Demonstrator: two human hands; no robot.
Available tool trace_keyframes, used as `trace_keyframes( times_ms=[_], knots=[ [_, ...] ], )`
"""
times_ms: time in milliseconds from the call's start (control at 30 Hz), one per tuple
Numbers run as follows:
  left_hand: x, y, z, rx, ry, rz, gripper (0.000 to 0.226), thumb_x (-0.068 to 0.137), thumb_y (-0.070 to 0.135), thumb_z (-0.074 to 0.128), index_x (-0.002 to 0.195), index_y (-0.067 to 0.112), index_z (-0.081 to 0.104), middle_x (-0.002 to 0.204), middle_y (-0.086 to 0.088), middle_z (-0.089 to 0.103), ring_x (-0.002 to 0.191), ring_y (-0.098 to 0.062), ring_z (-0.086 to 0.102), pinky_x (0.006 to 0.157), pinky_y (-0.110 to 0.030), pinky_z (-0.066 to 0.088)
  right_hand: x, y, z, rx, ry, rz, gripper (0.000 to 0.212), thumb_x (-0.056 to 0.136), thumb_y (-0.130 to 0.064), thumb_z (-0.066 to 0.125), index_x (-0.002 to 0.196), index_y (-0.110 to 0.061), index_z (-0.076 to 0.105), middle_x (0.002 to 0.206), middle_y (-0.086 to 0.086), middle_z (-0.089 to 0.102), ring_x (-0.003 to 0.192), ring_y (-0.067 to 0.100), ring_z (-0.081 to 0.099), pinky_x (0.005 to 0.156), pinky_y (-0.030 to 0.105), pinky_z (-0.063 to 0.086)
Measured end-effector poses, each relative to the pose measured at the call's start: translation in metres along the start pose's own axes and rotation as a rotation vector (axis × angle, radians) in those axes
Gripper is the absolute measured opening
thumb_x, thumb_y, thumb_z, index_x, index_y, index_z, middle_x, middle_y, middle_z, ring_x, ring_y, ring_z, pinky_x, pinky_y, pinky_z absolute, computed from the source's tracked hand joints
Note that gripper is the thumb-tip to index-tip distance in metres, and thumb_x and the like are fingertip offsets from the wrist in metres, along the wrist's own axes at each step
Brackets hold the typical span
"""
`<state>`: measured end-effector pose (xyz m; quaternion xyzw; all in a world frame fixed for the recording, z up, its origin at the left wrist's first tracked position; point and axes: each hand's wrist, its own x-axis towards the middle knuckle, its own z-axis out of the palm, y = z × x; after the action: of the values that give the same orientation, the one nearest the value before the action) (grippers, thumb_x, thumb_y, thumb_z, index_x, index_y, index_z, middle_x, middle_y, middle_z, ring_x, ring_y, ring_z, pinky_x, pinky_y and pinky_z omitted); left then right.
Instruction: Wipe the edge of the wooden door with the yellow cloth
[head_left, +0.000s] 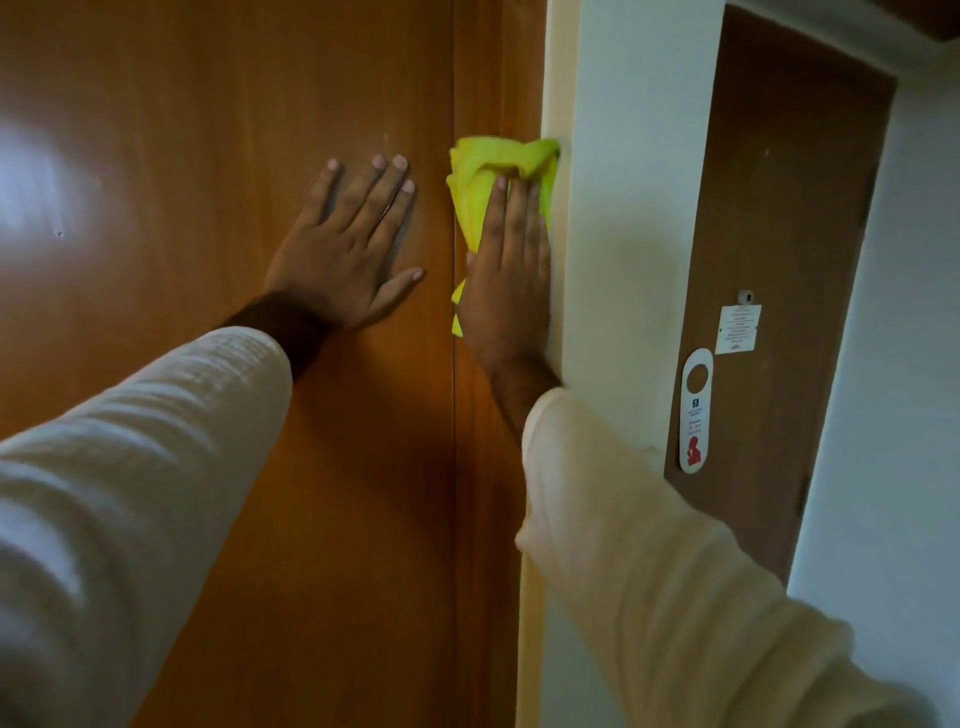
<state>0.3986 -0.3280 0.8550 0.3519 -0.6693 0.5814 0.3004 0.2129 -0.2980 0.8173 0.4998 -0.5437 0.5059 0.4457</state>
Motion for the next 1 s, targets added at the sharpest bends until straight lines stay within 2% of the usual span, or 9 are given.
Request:
trace_keyframes(
  times_ms=[133, 233, 367, 500, 667, 767, 833, 900, 1000],
  knots=[
    [0.0, 0.0, -0.001, 0.0, -0.008, -0.006, 0.09, 0.106, 0.067, 0.019, 0.168, 0.003, 0.014, 0.178, -0.019, 0.011, 0.166, -0.034, 0.014, 0.132, -0.059, 0.014, -0.09, 0.009, 0.004, 0.016, -0.132, 0.021, 0.069, 0.104, -0.029, 0.046, 0.159, -0.009, 0.012, 0.165, 0.017, 0.022, 0.154, 0.033, 0.018, 0.124, 0.046, 0.025],
    [0.0, -0.001, 0.0, -0.003, -0.009, -0.008, 0.09, 0.106, 0.068, 0.019, 0.169, 0.003, 0.013, 0.178, -0.018, 0.011, 0.166, -0.033, 0.014, 0.132, -0.059, 0.014, -0.176, 0.019, 0.01, -0.014, -0.191, 0.052, 0.067, 0.101, -0.03, 0.052, 0.155, -0.007, 0.02, 0.151, 0.022, 0.048, 0.143, 0.038, 0.042, 0.115, 0.051, 0.041],
    [0.0, -0.001, 0.002, 0.002, -0.015, -0.011, 0.09, 0.106, 0.067, 0.019, 0.168, 0.004, 0.013, 0.178, -0.018, 0.011, 0.166, -0.033, 0.014, 0.132, -0.06, 0.014, -0.213, 0.025, 0.017, -0.071, -0.215, 0.046, 0.058, 0.099, -0.031, 0.052, 0.148, -0.004, 0.035, 0.136, 0.021, 0.061, 0.131, 0.04, 0.055, 0.114, 0.045, 0.034],
    [0.0, 0.001, 0.0, -0.002, -0.016, -0.015, 0.09, 0.106, 0.067, 0.02, 0.168, 0.004, 0.014, 0.178, -0.018, 0.011, 0.166, -0.033, 0.013, 0.132, -0.06, 0.014, -0.172, 0.022, 0.014, -0.067, -0.141, -0.016, 0.067, 0.097, -0.029, 0.062, 0.15, -0.004, 0.031, 0.145, 0.022, 0.054, 0.137, 0.039, 0.05, 0.115, 0.046, 0.037],
    [0.0, 0.001, -0.001, 0.001, -0.001, -0.021, 0.089, 0.106, 0.067, 0.022, 0.169, 0.004, 0.014, 0.178, -0.017, 0.011, 0.166, -0.032, 0.014, 0.132, -0.06, 0.016, -0.034, 0.006, 0.005, 0.009, -0.058, -0.036, 0.066, 0.102, -0.028, 0.045, 0.158, -0.006, 0.018, 0.164, 0.019, 0.026, 0.153, 0.034, 0.023, 0.124, 0.043, 0.023],
    [-0.002, 0.001, 0.002, 0.008, 0.001, -0.018, 0.089, 0.106, 0.067, 0.022, 0.169, 0.004, 0.013, 0.178, -0.018, 0.01, 0.166, -0.032, 0.014, 0.131, -0.06, 0.016, 0.044, 0.002, 0.003, 0.018, 0.015, -0.081, 0.065, 0.099, -0.024, 0.041, 0.157, -0.003, 0.023, 0.164, 0.019, 0.027, 0.153, 0.036, 0.024, 0.123, 0.045, 0.025],
    [0.0, 0.001, 0.002, 0.016, -0.004, -0.015, 0.089, 0.106, 0.067, 0.021, 0.169, 0.004, 0.012, 0.178, -0.017, 0.01, 0.167, -0.032, 0.013, 0.132, -0.06, 0.015, 0.083, 0.001, 0.002, 0.037, 0.069, -0.086, 0.063, 0.099, -0.021, 0.047, 0.156, -0.002, 0.027, 0.162, 0.019, 0.03, 0.151, 0.036, 0.027, 0.122, 0.045, 0.028],
    [0.0, -0.001, 0.002, 0.012, -0.004, -0.008, 0.09, 0.106, 0.067, 0.021, 0.169, 0.004, 0.011, 0.178, -0.018, 0.01, 0.167, -0.032, 0.013, 0.132, -0.06, 0.015, 0.098, 0.0, 0.004, 0.061, 0.087, -0.08, 0.064, 0.099, -0.023, 0.051, 0.155, -0.002, 0.029, 0.161, 0.019, 0.033, 0.151, 0.037, 0.029, 0.121, 0.047, 0.031],
    [-0.001, -0.001, 0.003, 0.018, 0.0, -0.004, 0.09, 0.106, 0.067, 0.022, 0.169, 0.004, 0.012, 0.178, -0.018, 0.011, 0.166, -0.032, 0.013, 0.132, -0.059, 0.015, 0.093, -0.001, 0.005, 0.073, 0.099, -0.09, 0.059, 0.1, -0.02, 0.045, 0.154, -0.002, 0.03, 0.161, 0.02, 0.033, 0.15, 0.037, 0.029, 0.121, 0.048, 0.032]
  ],
)
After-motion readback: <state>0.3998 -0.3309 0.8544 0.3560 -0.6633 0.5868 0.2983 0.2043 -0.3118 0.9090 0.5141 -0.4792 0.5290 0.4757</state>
